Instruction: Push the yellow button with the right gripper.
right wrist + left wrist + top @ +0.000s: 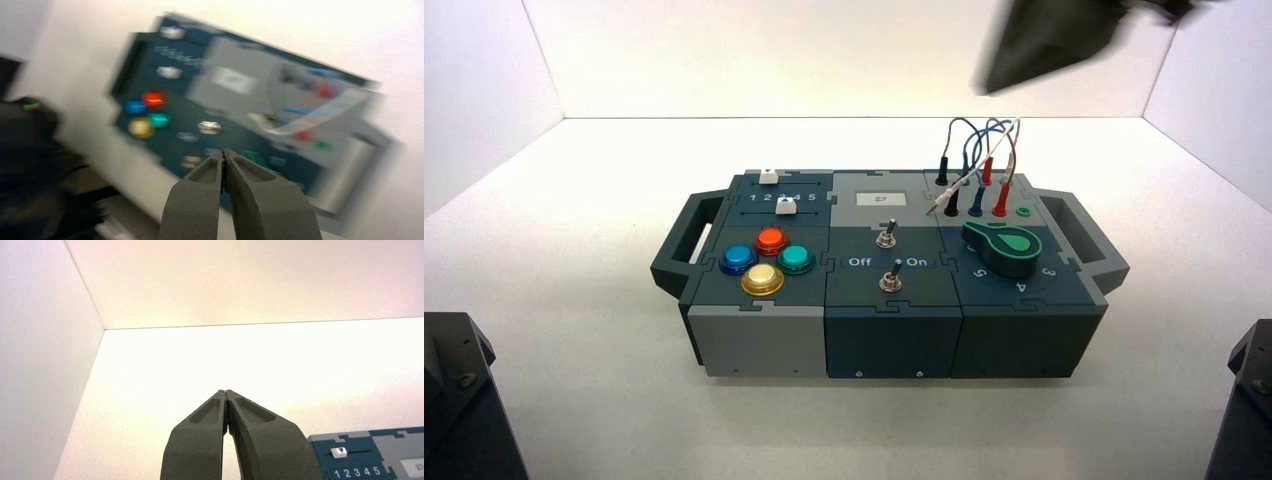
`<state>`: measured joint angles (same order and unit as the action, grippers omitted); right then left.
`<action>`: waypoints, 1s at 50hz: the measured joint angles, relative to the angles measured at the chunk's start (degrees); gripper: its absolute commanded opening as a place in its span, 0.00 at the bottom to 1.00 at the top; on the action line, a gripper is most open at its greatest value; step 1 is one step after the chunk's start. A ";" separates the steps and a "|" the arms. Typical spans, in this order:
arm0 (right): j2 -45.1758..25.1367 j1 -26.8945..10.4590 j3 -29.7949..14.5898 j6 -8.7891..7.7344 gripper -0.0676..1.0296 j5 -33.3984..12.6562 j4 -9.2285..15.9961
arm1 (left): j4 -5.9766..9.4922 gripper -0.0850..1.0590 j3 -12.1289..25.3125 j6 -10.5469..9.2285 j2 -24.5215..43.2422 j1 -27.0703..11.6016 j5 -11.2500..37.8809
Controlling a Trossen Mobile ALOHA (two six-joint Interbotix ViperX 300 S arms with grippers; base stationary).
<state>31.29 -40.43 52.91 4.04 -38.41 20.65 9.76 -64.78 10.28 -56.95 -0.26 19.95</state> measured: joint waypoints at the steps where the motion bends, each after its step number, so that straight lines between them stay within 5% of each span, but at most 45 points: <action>1: 0.00 0.00 0.00 0.00 0.04 0.00 0.00 | -0.09 0.05 0.00 -0.09 0.00 0.09 0.00; 15: -14.15 -10.37 -8.44 0.09 0.04 -0.09 5.63 | -0.09 0.05 0.00 0.00 0.09 0.35 0.00; 25: -25.31 -15.91 -14.68 0.09 0.04 -1.67 6.94 | -0.09 0.05 0.00 0.00 0.09 0.44 0.00; 50: -37.62 -17.49 -23.55 0.00 0.04 -11.34 7.12 | 0.00 0.05 0.00 -0.09 -0.09 0.53 0.09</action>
<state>-6.33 -57.92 29.36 4.04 -49.75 27.77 9.76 -64.78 10.20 -57.04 0.26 20.04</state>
